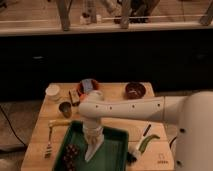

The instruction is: Wipe tray with towel

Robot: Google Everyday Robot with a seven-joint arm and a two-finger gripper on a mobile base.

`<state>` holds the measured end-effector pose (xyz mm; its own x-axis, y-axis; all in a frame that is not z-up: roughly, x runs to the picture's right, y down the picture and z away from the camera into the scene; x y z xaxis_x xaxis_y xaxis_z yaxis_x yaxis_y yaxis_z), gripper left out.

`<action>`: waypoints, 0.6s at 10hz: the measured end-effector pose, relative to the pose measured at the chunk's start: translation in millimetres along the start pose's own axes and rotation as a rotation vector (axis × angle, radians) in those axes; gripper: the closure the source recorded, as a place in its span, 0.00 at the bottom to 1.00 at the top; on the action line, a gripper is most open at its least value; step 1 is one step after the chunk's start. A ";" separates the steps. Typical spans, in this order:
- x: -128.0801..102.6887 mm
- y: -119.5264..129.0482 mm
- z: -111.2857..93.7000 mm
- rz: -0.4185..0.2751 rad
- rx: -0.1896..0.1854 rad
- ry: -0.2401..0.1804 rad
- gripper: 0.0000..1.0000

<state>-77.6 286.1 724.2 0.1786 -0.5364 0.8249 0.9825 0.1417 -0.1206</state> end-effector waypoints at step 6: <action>-35.3 26.1 21.1 -0.007 -0.078 -0.047 0.99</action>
<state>-59.4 326.3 703.6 0.1713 -0.4970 0.8507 0.9851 0.0722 -0.1562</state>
